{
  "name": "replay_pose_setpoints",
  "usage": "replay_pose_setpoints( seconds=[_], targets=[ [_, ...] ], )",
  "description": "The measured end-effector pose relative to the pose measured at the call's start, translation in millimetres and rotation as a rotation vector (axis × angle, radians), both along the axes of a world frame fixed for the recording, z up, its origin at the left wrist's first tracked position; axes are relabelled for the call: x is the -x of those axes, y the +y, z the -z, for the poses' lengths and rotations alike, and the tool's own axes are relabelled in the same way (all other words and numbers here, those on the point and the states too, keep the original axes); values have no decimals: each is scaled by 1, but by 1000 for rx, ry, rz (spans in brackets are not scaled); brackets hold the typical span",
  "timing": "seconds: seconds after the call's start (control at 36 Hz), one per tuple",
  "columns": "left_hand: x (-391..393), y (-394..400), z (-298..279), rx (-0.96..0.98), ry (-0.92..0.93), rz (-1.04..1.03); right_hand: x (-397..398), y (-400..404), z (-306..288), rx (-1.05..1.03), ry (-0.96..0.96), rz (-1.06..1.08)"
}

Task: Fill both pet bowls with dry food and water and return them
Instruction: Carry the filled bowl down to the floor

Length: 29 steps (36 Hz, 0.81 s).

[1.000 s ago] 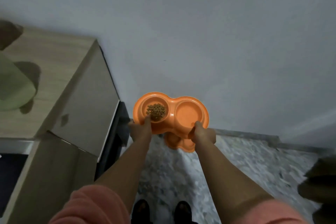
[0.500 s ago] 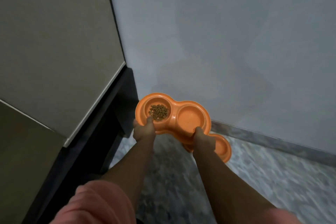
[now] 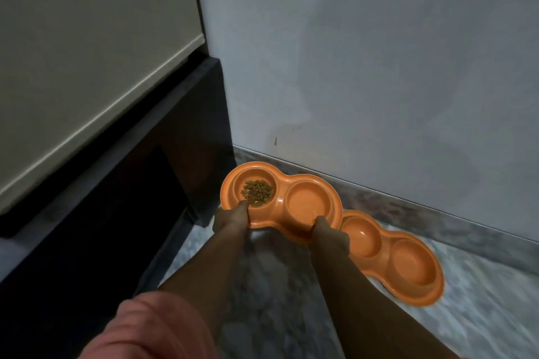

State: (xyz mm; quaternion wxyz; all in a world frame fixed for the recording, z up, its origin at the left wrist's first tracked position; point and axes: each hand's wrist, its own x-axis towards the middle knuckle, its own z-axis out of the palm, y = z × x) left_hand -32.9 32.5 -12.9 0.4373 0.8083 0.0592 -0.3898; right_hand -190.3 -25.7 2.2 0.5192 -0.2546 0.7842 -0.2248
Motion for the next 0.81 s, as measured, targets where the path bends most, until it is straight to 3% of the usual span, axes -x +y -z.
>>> replay_pose_setpoints(
  seconds=[0.22,0.44,0.81],
  targets=[
    [-23,-13,51,-55,22,-15,-22,-7,50,-39,-6,12],
    [-25,-18,68,-139,-124,95,-25,-5,74,-74,48,-17],
    [-27,-24,83,-292,-179,249,-27,-6,76,-121,132,-81]
  ],
)
